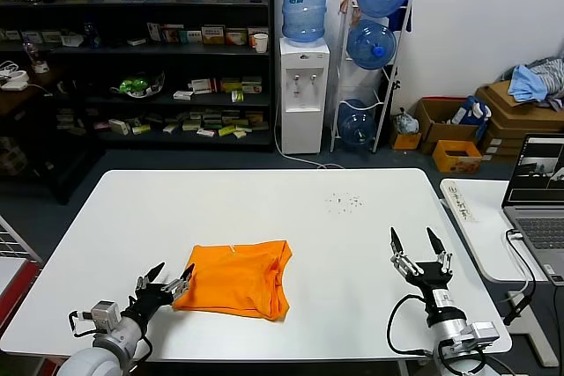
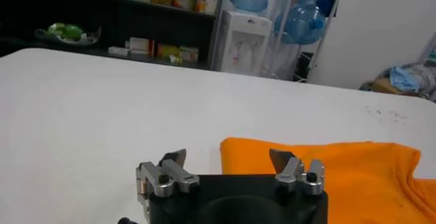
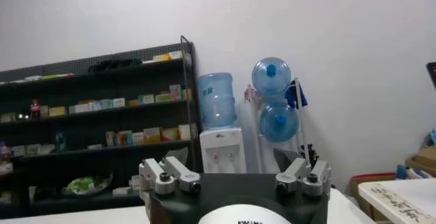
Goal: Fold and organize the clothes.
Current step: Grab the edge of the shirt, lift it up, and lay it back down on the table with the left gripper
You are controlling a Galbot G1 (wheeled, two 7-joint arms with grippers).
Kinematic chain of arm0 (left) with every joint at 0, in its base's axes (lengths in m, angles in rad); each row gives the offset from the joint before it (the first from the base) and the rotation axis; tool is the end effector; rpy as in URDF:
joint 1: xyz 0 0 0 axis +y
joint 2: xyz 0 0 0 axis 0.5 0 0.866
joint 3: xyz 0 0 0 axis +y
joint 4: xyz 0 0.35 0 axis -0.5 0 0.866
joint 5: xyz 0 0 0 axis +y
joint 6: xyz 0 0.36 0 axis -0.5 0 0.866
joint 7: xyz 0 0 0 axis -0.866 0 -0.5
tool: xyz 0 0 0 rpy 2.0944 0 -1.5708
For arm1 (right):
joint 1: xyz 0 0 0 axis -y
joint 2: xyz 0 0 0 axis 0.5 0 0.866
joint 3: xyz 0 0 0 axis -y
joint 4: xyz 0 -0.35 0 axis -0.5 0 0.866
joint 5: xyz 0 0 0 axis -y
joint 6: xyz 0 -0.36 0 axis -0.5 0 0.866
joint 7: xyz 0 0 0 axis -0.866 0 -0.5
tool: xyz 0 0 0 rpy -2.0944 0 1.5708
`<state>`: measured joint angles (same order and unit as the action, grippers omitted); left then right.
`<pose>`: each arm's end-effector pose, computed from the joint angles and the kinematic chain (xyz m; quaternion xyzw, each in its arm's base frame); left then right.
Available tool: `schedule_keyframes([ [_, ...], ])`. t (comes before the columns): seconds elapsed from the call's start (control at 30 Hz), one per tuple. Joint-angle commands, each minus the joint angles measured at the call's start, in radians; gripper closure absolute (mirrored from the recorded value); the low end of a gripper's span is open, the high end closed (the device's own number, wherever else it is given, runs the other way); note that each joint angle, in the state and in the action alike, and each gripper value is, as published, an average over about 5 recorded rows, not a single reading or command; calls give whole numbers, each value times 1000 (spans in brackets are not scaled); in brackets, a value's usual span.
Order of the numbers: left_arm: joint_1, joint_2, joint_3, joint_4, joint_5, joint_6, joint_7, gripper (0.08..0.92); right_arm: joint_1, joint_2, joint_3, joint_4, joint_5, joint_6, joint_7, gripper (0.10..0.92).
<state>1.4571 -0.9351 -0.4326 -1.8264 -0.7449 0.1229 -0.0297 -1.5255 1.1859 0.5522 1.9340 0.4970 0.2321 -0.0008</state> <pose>0.2276 0.1283 -0.3466 -0.0916 -0.9739 0.0729 0.1945 0.2055 -0.0923 -0.3344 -0.0425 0.9954 0.0716 0.0475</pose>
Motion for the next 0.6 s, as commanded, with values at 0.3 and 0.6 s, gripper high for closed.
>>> schedule_keyframes([
  [0.3, -40, -6, 58, 39, -2, 4, 8, 177, -3, 0, 2, 6, 5, -1, 2, 203],
  [0.6, -44, -20, 70, 68, 13, 3, 3, 177, -5, 1, 4, 5, 6, -1, 3, 203],
])
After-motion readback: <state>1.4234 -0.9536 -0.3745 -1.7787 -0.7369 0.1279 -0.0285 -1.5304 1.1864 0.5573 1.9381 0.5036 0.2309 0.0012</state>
